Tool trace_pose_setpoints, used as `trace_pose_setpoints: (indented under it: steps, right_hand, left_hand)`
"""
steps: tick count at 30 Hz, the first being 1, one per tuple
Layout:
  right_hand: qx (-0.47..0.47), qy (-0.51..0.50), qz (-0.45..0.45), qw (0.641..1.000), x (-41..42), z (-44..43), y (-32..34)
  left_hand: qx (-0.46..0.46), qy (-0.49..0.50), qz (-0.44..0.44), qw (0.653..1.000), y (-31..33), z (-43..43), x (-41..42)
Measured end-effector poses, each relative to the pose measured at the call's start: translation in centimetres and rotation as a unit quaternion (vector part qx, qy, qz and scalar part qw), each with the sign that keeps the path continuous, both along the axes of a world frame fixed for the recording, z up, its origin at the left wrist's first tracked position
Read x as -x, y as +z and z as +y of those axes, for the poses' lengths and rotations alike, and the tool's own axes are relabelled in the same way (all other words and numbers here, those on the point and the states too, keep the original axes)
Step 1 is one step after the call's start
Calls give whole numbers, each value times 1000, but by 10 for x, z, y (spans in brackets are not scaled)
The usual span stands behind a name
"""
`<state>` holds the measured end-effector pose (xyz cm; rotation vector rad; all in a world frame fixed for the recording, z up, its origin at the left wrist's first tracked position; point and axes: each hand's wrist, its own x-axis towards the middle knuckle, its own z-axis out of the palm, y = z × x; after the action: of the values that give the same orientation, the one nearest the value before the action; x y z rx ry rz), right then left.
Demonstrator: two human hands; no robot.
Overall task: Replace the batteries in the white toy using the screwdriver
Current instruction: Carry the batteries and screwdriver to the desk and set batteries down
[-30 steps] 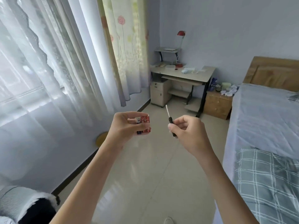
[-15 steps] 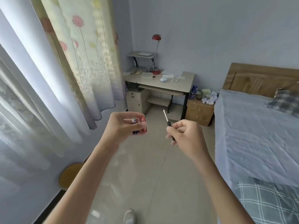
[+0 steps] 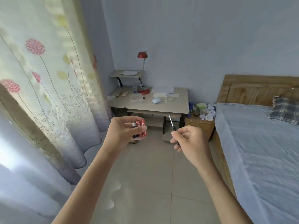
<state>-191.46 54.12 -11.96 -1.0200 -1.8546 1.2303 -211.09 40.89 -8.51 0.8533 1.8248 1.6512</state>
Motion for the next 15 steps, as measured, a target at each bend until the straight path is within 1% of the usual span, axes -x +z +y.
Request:
trace_pose_setpoints:
  steps: [2,6,11,15]
  right_hand:
    - [13,-7,7,1000,20,16,-1]
    - [22,-23,0,999,70,67,-11]
    - [31,-34,2,999,130,147,-27]
    - [44,-40,14,998,173,215,-32]
  left_hand:
    - [1,-4,4,1000,0,18,22]
    - [10,-10,-20,1000,-9,74,78]
    - [28,-11,-39,999,-27,152,139]
    - [36,-8,-40,999,-27,222,184]
